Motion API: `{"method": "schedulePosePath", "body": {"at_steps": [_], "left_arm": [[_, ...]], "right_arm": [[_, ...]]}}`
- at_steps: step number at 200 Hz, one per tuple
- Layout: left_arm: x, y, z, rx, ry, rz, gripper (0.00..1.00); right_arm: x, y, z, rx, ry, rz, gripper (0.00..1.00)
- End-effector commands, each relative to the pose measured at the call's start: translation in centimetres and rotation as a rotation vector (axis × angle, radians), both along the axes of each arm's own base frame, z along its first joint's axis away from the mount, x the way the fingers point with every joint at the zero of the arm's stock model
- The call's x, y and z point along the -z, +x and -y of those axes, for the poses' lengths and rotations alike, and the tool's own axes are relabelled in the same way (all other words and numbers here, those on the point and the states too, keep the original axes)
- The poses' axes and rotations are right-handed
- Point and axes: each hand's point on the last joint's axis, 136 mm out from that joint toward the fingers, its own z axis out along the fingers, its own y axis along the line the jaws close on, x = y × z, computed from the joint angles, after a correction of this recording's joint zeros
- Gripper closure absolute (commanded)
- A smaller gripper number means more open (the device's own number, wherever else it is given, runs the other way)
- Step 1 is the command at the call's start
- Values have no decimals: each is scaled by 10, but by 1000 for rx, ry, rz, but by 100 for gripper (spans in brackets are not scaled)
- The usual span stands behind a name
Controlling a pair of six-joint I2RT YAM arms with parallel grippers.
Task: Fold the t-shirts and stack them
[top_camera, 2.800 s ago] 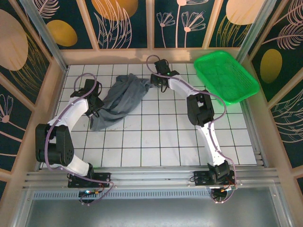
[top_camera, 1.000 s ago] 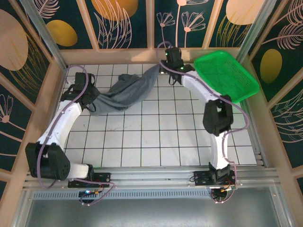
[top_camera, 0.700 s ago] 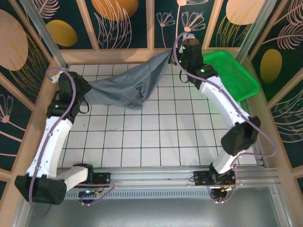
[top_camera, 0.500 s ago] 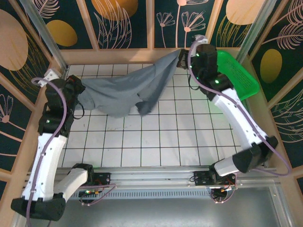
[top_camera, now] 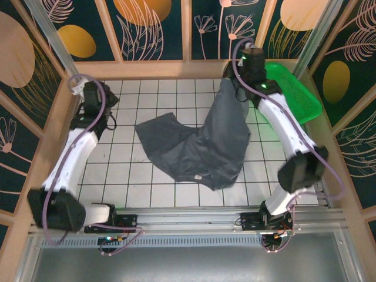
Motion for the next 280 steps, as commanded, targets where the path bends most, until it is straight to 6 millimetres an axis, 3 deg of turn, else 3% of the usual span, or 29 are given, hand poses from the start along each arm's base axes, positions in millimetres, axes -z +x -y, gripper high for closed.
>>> {"method": "schedulePosePath", "body": {"at_steps": [1, 13, 27, 45, 59, 74, 96, 107, 128, 176, 191, 211, 231, 254, 280], "left_arm": [[16, 22, 48, 220, -112, -46, 97], [38, 18, 82, 356, -119, -110, 84], [73, -1, 124, 500, -101, -229, 71], [120, -44, 171, 644, -134, -384, 58], [158, -81, 190, 685, -194, -529, 51], [185, -111, 195, 706, -207, -659, 45], [194, -130, 203, 809, -149, -772, 32], [195, -144, 216, 907, -100, -829, 31], [219, -172, 232, 1026, 63, -952, 30], [253, -188, 240, 1037, 289, -1019, 33], [267, -184, 229, 984, 383, -1050, 54], [274, -163, 196, 814, 517, -1055, 100], [265, -134, 152, 601, 459, -1027, 100], [239, -84, 97, 364, 410, -932, 100], [212, -23, 51, 175, 391, -814, 100]], "right_arm": [[72, 7, -2, 9, -8, -264, 100], [96, 15, 2, 31, -31, -314, 100], [114, 20, 8, 60, -40, -346, 100], [121, 22, 12, 68, -29, -359, 100], [121, 21, 14, 67, -37, -358, 100], [120, 19, 16, 65, -49, -358, 100], [120, 15, 20, 71, -50, -360, 100], [119, 14, 20, 70, -45, -358, 100], [118, 12, 21, 70, -42, -360, 100], [120, 5, 30, 78, -36, -371, 100], [121, 1, 32, 79, -35, -371, 100], [121, -11, 36, 82, -47, -371, 100], [121, -30, 43, 82, -65, -369, 100], [125, -58, 49, 79, -119, -361, 100], [128, -88, 27, -3, -125, -344, 100]]}}
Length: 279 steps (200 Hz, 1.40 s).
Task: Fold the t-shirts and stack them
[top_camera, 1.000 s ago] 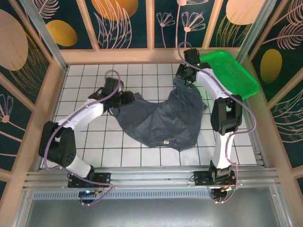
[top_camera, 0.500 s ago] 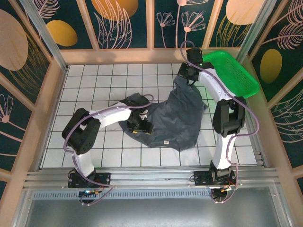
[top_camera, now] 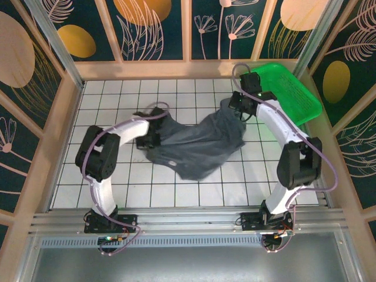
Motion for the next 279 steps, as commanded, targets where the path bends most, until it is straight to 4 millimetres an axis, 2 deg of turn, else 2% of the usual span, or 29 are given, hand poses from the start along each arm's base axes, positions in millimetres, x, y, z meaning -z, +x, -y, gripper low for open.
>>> {"method": "schedulePosePath", "body": {"at_steps": [1, 16, 33, 44, 60, 63, 71, 75, 79, 90, 102, 130, 133, 143, 153, 167, 194, 215, 223, 242, 264, 275, 279], "left_arm": [[-30, 54, -51, -181, 115, 176, 100], [-39, 88, -77, -250, 156, 237, 100], [-50, 128, -104, -304, 195, 301, 100], [-58, 154, -112, -318, 196, 349, 100], [-87, 179, -114, -329, 202, 421, 100], [-92, 180, -114, -331, 196, 431, 97], [-105, 180, -110, -339, 164, 453, 75], [-108, 177, -107, -340, 145, 456, 65], [-114, 173, -105, -346, 127, 461, 60], [-117, 152, -99, -349, 79, 440, 54], [-110, 119, -88, -351, 10, 390, 53], [-60, 15, -65, -390, -151, 180, 47], [-61, 6, -62, -399, -179, 179, 45], [-50, -21, -57, -441, -242, 139, 42], [-42, -38, -51, -478, -297, 114, 41], [-36, -45, -45, -522, -351, 108, 41], [-26, -32, -36, -569, -407, 110, 41], [-10, -31, -28, -598, -444, 67, 42], [1, -42, -29, -614, -433, 28, 43], [6, -48, -34, -621, -407, 31, 46], [16, -46, -31, -609, -417, 21, 52], [21, -42, -30, -601, -412, 19, 61], [30, -43, -31, -603, -395, -1, 64]], "right_arm": [[-10, -22, -20, -82, -9, 60, 100], [-11, -35, -45, -161, 25, 78, 100], [-8, -40, -75, -243, 66, 71, 100], [-3, -38, -85, -265, 75, 45, 100], [8, -33, -93, -275, 95, 5, 100], [9, -32, -93, -274, 98, -1, 100], [10, -29, -94, -272, 107, -11, 100], [12, -29, -95, -276, 111, -21, 100], [13, -29, -97, -281, 117, -27, 100], [16, -30, -100, -299, 133, -40, 100], [18, -33, -102, -315, 139, -46, 100], [27, -36, -95, -311, 143, -66, 100], [27, -37, -94, -310, 145, -66, 100], [28, -37, -92, -307, 153, -64, 100], [27, -38, -91, -309, 159, -58, 100], [27, -39, -89, -310, 156, -59, 100], [28, -43, -87, -313, 154, -59, 100], [28, -44, -84, -309, 145, -55, 100], [27, -44, -82, -304, 141, -51, 100], [25, -44, -76, -288, 134, -43, 100], [22, -45, -71, -276, 132, -30, 100], [20, -46, -68, -273, 126, -22, 100], [20, -45, -67, -270, 123, -17, 100]]}}
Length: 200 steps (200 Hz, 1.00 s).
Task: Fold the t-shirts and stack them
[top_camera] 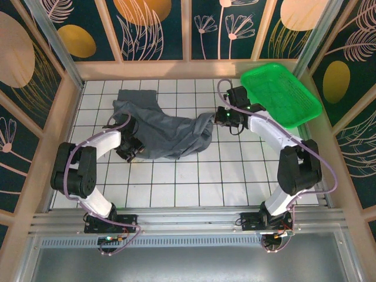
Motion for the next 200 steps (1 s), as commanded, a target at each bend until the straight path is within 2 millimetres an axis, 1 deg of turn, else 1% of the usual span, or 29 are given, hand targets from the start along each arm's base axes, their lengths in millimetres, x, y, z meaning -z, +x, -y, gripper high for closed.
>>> {"method": "schedulePosePath", "body": {"at_steps": [1, 6, 12, 25, 29, 31, 33, 42, 46, 49, 60, 87, 101, 112, 126, 137, 139, 158, 180, 185, 188, 200], "left_arm": [[20, 7, 1, -7, -7, -21, 65], [22, 10, -1, -6, 6, -21, 70], [23, 13, -5, -7, 34, -20, 78], [19, 19, -18, -18, 100, -1, 100], [17, 20, -22, -23, 118, 7, 100], [9, 29, -22, -28, 122, 36, 100], [5, 33, -23, -33, 127, 50, 100], [-13, 45, -28, -48, 141, 107, 100], [-17, 49, -29, -53, 146, 122, 100], [-33, 56, -29, -61, 144, 169, 100], [-71, 75, -31, -77, 147, 274, 100], [-162, 116, -24, -92, 106, 512, 100], [-204, 131, -20, -84, 79, 619, 100], [-237, 139, -18, -82, 65, 697, 100], [-277, 142, -21, -88, 68, 792, 100], [-306, 142, -25, -91, 76, 859, 100], [-312, 141, -25, -93, 78, 871, 100], [-357, 133, -34, -100, 102, 982, 100], [-400, 116, -38, -100, 101, 1114, 100], [-408, 111, -38, -99, 98, 1144, 100], [-414, 108, -39, -100, 96, 1165, 100], [-434, 94, -41, -102, 90, 1236, 100]], "right_arm": [[-15, 0, 9, 6, -13, 64, 100], [-16, 0, 10, 9, -17, 68, 100], [-17, 0, 12, 14, -22, 74, 100], [-23, 2, 17, 28, -32, 95, 100], [-26, 3, 19, 36, -39, 110, 100], [-28, 3, 20, 39, -42, 114, 100], [-30, 4, 21, 42, -43, 122, 100], [-38, 6, 26, 57, -45, 153, 100], [-43, 7, 28, 64, -43, 167, 100], [-46, 8, 30, 68, -44, 177, 100], [-58, 13, 35, 88, -43, 209, 100], [-91, 32, 46, 143, -35, 296, 100], [-114, 45, 52, 182, -31, 353, 100], [-139, 57, 55, 210, -19, 417, 100], [-170, 68, 56, 228, 1, 496, 100], [-195, 73, 55, 234, 23, 555, 100], [-199, 75, 58, 245, 18, 567, 100], [-239, 74, 62, 268, 45, 667, 100], [-277, 58, 65, 266, 91, 779, 100], [-288, 51, 65, 260, 107, 810, 100], [-292, 49, 66, 259, 113, 824, 100], [-312, 31, 70, 258, 136, 885, 100]]}}
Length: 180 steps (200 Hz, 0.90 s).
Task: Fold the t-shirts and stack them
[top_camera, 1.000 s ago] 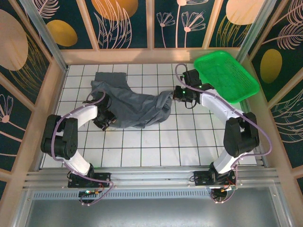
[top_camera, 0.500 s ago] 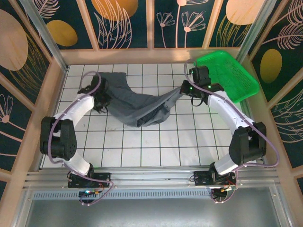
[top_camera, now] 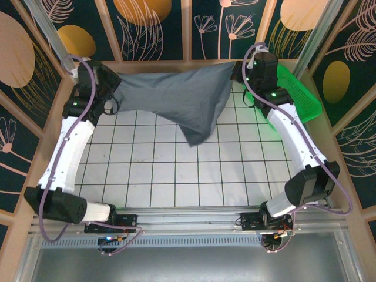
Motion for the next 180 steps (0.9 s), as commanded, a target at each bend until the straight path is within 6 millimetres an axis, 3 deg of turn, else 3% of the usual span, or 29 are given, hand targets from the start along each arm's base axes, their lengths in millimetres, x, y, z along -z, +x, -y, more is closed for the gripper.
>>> {"method": "schedulePosePath", "body": {"at_steps": [1, 56, 83, 100, 112, 134, 164, 180], "left_arm": [[-63, -24, -12, -21, 30, 210, 100], [-150, -104, -17, 16, -17, 581, 100], [-182, -126, -20, 16, -60, 702, 100], [-193, -124, -19, 17, -84, 730, 100], [-190, -111, -20, -1, -95, 701, 100], [-159, -67, -29, -97, -96, 562, 100], [-85, 24, -21, -116, 0, 354, 100], [-29, 75, -20, -110, 31, 223, 100]], "right_arm": [[-74, -33, 17, 16, 40, 232, 100], [-142, -131, 59, 97, 81, 528, 100], [-167, -153, 76, 156, 83, 617, 100], [-176, -149, 81, 190, 77, 643, 100], [-176, -134, 84, 211, 68, 630, 100], [-156, -72, 84, 221, 51, 530, 100], [-81, 43, 84, 193, 82, 310, 100], [-32, 101, 68, 125, 62, 192, 100]]}}
